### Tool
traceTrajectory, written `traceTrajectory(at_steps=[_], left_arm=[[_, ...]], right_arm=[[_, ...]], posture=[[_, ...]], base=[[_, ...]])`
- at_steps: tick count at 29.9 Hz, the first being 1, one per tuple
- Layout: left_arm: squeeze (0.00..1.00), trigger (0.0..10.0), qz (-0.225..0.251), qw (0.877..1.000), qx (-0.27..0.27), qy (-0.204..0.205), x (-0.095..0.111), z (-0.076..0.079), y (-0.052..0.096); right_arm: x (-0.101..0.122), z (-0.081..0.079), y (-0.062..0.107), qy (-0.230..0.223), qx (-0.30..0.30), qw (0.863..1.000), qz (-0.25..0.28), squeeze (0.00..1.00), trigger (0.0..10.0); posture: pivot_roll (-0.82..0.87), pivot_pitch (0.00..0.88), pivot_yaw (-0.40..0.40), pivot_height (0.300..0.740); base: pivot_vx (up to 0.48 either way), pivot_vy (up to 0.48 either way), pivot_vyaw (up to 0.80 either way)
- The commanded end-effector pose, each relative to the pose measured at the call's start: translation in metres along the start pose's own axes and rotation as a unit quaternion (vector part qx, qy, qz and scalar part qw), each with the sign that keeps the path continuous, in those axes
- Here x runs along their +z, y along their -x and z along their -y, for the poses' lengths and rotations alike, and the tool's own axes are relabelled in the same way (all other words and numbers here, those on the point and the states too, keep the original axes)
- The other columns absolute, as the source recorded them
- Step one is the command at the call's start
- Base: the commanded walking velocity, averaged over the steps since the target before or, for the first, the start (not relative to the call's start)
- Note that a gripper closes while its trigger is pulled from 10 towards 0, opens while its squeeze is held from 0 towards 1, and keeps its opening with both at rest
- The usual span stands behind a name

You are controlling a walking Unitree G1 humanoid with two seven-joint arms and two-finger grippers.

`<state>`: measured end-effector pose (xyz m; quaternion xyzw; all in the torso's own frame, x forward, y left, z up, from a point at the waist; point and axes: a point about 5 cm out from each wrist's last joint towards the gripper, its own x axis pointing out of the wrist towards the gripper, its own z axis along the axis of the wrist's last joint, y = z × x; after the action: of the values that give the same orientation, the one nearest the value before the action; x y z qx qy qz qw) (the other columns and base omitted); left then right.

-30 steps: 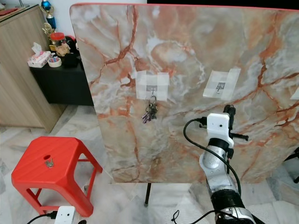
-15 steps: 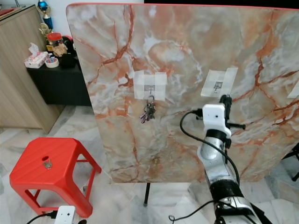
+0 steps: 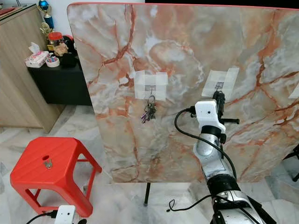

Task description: Hang keys on a hook

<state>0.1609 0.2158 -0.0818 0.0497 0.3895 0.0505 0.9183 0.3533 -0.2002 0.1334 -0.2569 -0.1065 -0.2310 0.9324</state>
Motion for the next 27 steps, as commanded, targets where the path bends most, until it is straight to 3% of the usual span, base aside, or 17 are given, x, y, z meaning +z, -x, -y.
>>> traceTrajectory(at_steps=[1, 27], left_arm=[[0.00, 10.0, -0.003, 1.000, 0.005, 0.002, -0.002, 0.000, 0.000], [0.00, 10.0, -0.002, 1.000, 0.005, 0.005, -0.001, 0.002, 0.000]], right_arm=[[0.003, 0.006, -0.009, 0.001, -0.011, 1.000, -0.001, 0.00, 10.0], [0.008, 0.005, -0.025, -0.002, 0.011, 1.000, -0.019, 0.00, 10.0]], posture=[[0.03, 0.000, -0.043, 0.725], [0.04, 0.000, -0.046, 0.725]], base=[[0.000, 0.000, 0.00], [0.000, 0.000, 0.00]])
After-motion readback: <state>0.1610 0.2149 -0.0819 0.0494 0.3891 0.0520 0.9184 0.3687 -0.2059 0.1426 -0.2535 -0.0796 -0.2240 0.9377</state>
